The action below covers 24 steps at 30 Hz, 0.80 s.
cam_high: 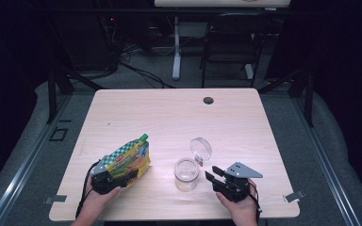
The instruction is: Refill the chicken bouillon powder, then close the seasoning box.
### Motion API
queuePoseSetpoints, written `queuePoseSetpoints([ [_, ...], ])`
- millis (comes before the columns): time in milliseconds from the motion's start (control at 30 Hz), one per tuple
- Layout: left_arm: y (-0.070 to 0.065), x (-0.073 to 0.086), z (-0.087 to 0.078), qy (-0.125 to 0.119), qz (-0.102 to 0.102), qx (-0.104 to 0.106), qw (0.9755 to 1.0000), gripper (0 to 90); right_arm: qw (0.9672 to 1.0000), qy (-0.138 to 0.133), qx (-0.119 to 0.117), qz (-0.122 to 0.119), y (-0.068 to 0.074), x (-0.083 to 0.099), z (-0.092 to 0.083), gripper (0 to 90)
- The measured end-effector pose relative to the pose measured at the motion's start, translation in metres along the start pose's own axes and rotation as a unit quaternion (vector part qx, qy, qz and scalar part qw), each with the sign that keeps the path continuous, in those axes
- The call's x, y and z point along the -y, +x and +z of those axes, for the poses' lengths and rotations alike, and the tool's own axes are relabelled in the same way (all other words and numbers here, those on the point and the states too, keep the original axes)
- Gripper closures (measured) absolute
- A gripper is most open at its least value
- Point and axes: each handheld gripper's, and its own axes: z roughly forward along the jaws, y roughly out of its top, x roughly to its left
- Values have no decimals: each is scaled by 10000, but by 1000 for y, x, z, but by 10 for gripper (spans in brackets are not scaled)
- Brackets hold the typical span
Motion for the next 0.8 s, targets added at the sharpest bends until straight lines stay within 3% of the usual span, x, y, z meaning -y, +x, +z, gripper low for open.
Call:
queuePoseSetpoints([
  [433,-9,-8,-8,4,268,-236,9994,591,10000,-35,5,8,-1,0,-1,585],
  [500,-12,-9,-8,69,416,-300,9987,592,10000,-44,17,7,-1,-1,-1,568],
  [800,-19,-12,-7,188,705,-426,9964,592,10000,-66,-2,66,-2,-1,0,507],
])
